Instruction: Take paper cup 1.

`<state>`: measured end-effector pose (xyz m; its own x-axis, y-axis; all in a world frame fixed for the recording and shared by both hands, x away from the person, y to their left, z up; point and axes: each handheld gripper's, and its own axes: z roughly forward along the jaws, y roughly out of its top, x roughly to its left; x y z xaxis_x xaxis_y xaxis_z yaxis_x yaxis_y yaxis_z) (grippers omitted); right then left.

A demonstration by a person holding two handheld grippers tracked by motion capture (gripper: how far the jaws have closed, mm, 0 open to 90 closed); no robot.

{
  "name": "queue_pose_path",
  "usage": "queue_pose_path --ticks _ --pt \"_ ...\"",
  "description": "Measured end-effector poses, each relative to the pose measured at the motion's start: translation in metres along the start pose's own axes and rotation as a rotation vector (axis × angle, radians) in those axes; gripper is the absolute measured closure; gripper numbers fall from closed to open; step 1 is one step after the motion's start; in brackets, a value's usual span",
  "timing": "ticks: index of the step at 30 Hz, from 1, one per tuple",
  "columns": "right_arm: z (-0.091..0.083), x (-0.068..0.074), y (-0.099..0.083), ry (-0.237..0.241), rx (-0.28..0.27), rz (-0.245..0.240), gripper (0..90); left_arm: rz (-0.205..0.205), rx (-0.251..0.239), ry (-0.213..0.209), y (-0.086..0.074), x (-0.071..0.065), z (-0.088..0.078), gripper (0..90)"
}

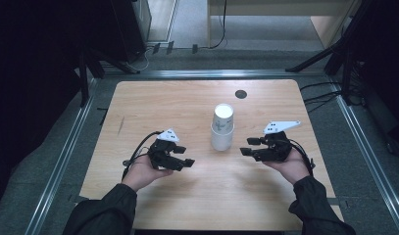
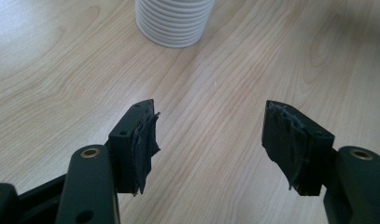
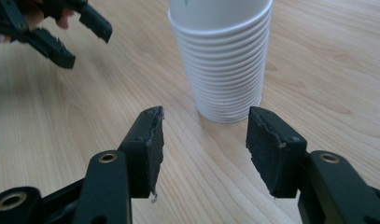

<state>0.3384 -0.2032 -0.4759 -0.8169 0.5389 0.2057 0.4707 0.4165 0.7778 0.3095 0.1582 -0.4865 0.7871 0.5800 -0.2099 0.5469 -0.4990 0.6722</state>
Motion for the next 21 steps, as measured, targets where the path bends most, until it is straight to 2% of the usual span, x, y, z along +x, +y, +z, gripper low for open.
queue_pose_path --ticks 3,5,8,10,13,19,21 --pt "0.0012 0.0004 -0.0014 0.004 0.005 -0.003 46.7 -0.004 -0.010 -0.010 0.0005 0.0004 -0.0023 33.7" --pt "0.0025 0.0007 -0.0011 0.011 0.020 0.022 47.7 0.007 -0.014 -0.013 0.0012 -0.0006 -0.0036 30.4" --pt "0.0032 0.0017 -0.0010 0.006 0.022 0.005 48.0 0.020 -0.015 -0.010 0.0015 -0.0019 -0.0046 25.5" --pt "0.0033 0.0019 -0.0013 -0.002 0.023 -0.007 47.5 0.019 -0.012 -0.025 0.0013 -0.0017 -0.0049 25.2" --pt "0.0033 0.0019 -0.0016 -0.008 0.028 -0.028 46.8 0.013 0.009 -0.013 0.0008 -0.0008 -0.0047 29.0" --pt "0.0033 0.0026 -0.0016 0.001 0.032 -0.031 46.3 0.011 0.011 0.000 0.0006 -0.0001 -0.0062 31.3" --pt "0.0043 0.0033 -0.0017 0.004 0.039 -0.042 43.1 0.014 0.007 -0.003 0.0002 0.0001 -0.0072 31.3"
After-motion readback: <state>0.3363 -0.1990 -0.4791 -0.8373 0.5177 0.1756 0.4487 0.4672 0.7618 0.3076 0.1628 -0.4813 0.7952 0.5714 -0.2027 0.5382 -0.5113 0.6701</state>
